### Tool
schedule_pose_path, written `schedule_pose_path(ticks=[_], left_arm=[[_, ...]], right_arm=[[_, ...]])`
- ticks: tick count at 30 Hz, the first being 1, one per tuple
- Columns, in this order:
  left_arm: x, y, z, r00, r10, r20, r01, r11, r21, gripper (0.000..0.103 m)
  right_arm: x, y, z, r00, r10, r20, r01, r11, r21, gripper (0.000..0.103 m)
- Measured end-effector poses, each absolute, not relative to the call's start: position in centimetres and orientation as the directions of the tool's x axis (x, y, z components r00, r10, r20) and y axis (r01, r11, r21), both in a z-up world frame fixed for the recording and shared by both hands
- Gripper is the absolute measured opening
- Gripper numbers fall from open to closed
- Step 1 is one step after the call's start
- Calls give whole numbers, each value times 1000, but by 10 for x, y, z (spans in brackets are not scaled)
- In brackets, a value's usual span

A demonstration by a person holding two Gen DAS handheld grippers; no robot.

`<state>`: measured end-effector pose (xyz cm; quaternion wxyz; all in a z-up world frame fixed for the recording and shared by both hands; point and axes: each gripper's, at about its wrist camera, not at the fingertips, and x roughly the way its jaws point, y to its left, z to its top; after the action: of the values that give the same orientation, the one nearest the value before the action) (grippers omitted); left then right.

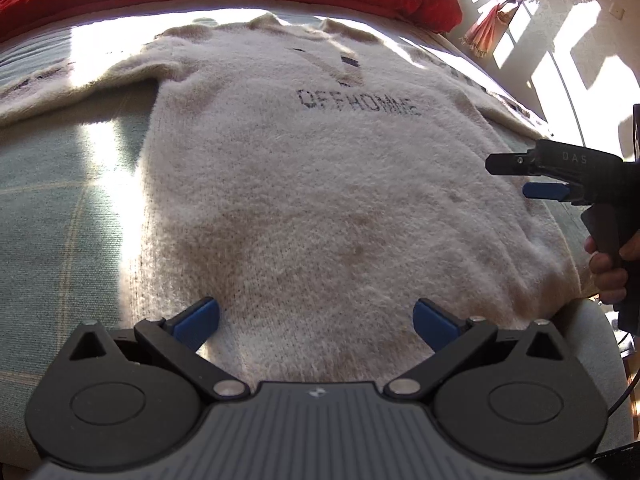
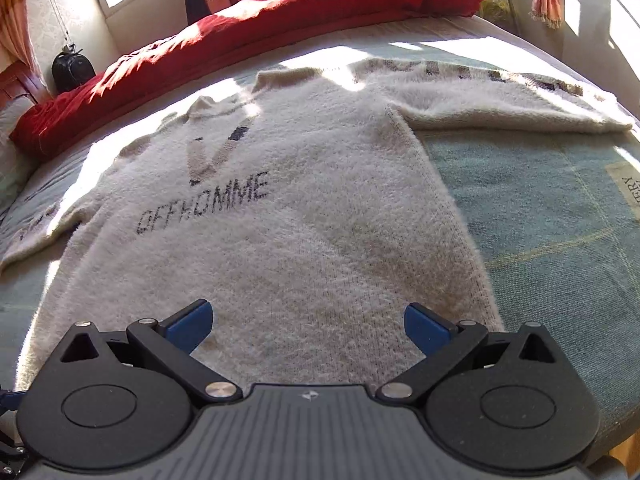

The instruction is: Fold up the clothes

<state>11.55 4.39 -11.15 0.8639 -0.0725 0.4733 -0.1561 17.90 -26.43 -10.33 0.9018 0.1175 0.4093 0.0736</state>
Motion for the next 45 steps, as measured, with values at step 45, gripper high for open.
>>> schedule_pose_path(ticks=[45], left_arm=[[374, 175, -138, 623, -100, -776, -292, 890, -349, 102]], right_arm=[[215, -210, -134, 648, 457, -610, -339, 890, 306, 103]])
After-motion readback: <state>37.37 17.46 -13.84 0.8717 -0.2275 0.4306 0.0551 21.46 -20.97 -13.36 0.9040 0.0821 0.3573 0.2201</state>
